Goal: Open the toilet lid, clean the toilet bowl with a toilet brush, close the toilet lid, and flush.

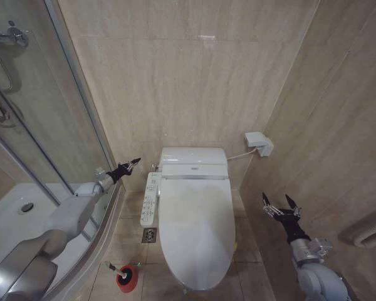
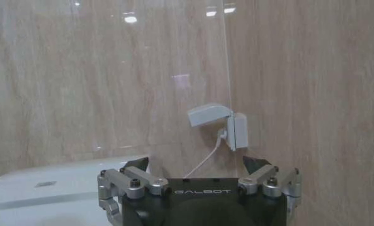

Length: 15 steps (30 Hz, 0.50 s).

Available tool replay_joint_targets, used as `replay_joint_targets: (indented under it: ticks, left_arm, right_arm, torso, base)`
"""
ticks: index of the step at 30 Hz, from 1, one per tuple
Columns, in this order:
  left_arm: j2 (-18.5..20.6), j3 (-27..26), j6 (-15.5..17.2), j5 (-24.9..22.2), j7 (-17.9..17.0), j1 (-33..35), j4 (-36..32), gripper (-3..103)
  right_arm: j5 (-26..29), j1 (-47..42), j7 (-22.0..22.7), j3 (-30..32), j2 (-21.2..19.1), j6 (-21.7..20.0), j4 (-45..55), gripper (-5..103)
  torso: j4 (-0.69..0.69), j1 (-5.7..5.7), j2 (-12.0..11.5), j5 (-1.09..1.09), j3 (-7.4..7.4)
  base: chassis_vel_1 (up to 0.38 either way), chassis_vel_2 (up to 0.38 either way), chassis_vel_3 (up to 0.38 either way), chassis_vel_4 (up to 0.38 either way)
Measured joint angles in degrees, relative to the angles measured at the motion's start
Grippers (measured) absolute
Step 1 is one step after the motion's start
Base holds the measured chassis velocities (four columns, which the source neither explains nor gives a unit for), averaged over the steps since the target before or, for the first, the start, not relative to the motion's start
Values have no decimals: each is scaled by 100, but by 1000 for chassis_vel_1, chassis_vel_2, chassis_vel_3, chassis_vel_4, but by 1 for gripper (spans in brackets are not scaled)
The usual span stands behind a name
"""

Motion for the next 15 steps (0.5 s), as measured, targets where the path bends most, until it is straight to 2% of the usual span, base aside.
replay_joint_targets:
  ticks: [6,15]
  left_arm:
    - [-160,60,-21,257,119,-107,267,0]
    - [-197,80,3,419,258,-244,527,0]
  right_arm:
    - [0,0,0,0,0,0,0,100]
    - [0,0,0,0,0,0,0,100]
  torso:
    - [0,0,0,-1,0]
    - [1,0,0,0,0]
  base:
    - [0,0,0,0]
    - [0,0,0,0]
